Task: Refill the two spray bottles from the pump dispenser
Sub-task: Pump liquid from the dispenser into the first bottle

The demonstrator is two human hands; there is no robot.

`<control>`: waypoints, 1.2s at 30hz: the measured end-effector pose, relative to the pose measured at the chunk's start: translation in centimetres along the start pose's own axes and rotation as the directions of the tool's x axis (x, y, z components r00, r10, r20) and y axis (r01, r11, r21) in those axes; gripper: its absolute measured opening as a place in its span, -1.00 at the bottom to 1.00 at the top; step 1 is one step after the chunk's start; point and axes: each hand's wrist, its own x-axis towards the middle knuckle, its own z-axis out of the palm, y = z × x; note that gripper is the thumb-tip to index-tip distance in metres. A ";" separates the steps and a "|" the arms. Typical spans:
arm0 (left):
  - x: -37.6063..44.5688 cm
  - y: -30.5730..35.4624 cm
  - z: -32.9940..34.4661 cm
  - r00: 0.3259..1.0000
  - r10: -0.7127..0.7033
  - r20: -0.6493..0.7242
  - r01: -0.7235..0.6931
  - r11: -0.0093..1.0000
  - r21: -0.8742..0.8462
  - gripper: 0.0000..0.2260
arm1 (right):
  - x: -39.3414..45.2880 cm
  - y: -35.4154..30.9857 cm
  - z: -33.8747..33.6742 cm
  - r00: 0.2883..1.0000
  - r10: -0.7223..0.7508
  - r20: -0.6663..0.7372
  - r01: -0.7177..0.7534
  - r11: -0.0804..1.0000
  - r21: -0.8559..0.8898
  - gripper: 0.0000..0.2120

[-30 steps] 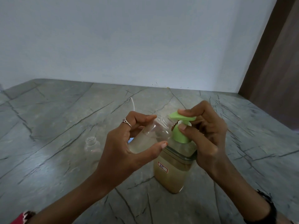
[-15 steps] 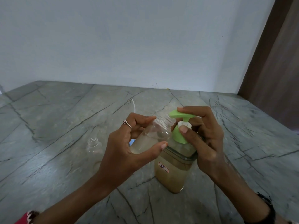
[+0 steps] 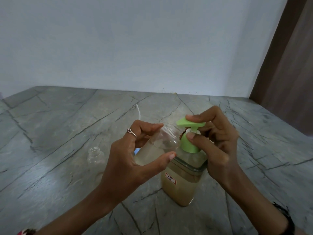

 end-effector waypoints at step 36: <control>-0.1 0.0 -0.3 1.000 -0.006 0.006 0.006 1.000 0.025 -0.63 | 3.4 -3.3 -1.7 0.499 0.813 0.298 -0.863 0.497 0.090 -0.75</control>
